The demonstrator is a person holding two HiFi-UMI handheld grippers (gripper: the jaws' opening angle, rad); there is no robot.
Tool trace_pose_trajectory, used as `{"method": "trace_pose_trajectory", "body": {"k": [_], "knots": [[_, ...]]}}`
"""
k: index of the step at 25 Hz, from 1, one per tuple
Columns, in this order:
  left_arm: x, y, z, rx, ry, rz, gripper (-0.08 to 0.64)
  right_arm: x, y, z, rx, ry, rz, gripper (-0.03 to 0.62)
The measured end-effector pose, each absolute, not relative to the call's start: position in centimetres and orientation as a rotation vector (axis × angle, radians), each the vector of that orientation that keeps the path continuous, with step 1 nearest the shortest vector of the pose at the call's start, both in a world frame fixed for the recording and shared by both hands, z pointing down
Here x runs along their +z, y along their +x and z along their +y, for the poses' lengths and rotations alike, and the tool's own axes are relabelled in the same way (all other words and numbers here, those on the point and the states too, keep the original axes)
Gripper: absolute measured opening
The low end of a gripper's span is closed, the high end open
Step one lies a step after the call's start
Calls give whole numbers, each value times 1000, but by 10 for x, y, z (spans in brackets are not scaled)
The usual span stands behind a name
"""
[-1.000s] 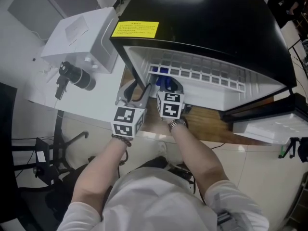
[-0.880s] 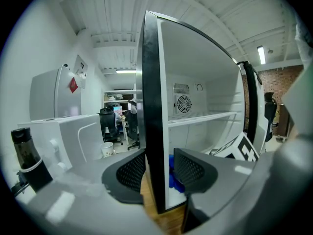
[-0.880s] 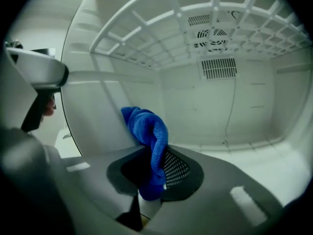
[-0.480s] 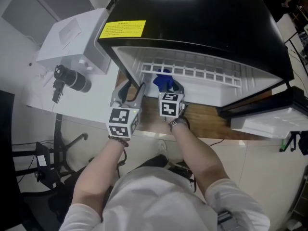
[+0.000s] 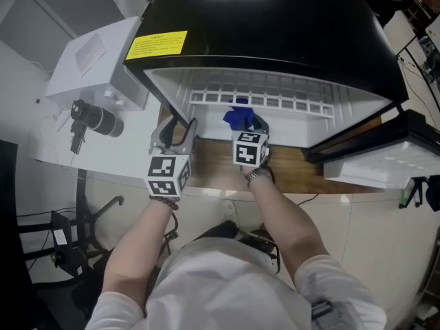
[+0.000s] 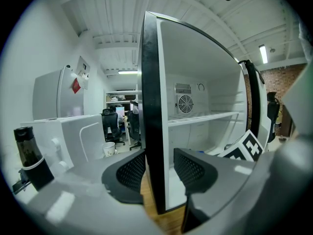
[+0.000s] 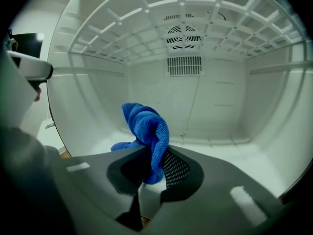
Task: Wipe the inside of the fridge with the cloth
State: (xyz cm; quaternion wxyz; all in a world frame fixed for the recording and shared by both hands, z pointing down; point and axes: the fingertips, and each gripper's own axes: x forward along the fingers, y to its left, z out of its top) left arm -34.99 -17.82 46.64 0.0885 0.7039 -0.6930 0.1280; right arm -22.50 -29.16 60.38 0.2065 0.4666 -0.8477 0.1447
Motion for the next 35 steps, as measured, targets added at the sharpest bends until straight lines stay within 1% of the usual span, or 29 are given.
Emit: {"method": "trace_pose_trajectory", "body": {"k": [28,35], "knots": [[467,-351,-178,379,2080,-2079,175,604,-84,-332,402,1590,-2165,52],[467,-351,-178,381,2079,-2074,175,603,-61,-333,411,1647,-2109,52]]}}
